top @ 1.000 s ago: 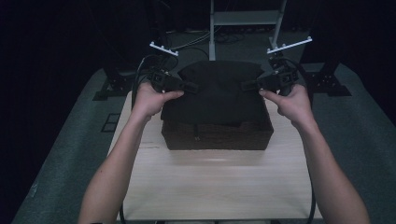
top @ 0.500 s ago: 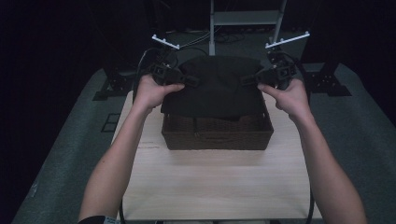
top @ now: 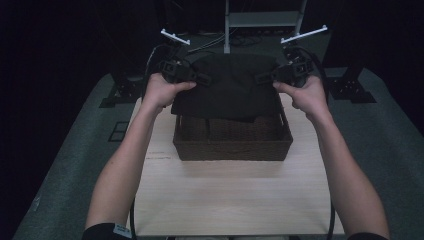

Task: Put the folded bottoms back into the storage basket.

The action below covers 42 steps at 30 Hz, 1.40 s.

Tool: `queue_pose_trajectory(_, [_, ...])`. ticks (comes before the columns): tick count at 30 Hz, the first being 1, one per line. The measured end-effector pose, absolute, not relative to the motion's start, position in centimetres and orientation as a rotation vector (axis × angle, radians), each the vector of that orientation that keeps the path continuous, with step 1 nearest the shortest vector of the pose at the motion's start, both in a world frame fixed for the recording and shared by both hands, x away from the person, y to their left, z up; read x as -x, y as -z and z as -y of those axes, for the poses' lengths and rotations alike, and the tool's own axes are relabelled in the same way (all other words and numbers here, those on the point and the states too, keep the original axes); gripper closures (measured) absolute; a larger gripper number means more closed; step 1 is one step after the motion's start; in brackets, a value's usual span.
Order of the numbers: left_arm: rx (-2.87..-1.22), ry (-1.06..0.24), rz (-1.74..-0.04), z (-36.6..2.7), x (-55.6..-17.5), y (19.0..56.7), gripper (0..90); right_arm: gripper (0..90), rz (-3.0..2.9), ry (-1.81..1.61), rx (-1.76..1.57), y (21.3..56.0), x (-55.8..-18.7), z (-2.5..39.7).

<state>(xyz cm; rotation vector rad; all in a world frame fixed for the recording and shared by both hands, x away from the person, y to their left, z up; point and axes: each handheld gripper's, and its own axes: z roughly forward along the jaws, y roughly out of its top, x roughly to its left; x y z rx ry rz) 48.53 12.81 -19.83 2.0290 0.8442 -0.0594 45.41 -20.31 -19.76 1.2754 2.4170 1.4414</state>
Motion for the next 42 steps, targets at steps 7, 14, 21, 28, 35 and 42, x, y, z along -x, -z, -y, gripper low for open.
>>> queue_pose_trajectory(7, [-2.046, 0.051, -0.860, -12.3, -49.9, 19.6, 73.9, 76.0, -2.403, -1.431, -1.294, 19.8, -46.6, 20.4])
queue_pose_trajectory(14, [-2.068, 0.050, -0.879, -11.9, -50.8, 20.7, 73.9, 76.0, -2.416, -1.375, -1.320, 20.7, -47.6, 20.1])
queue_pose_trajectory(21, [-2.075, 0.056, -0.894, -11.7, -51.6, 21.7, 73.9, 75.9, -2.426, -1.352, -1.341, 21.5, -48.3, 20.0])
queue_pose_trajectory(28, [-2.079, 0.059, -0.904, -11.7, -52.1, 22.4, 73.9, 76.0, -2.434, -1.350, -1.364, 22.4, -49.1, 20.0])
queue_pose_trajectory(35, [-2.069, 0.074, -0.926, -11.7, -52.6, 23.5, 73.8, 75.9, -2.444, -1.335, -1.380, 23.0, -49.6, 20.0])
queue_pose_trajectory(42, [-2.074, 0.090, -0.955, -11.4, -53.0, 25.2, 73.8, 75.9, -2.462, -1.322, -1.401, 24.7, -50.2, 20.0])
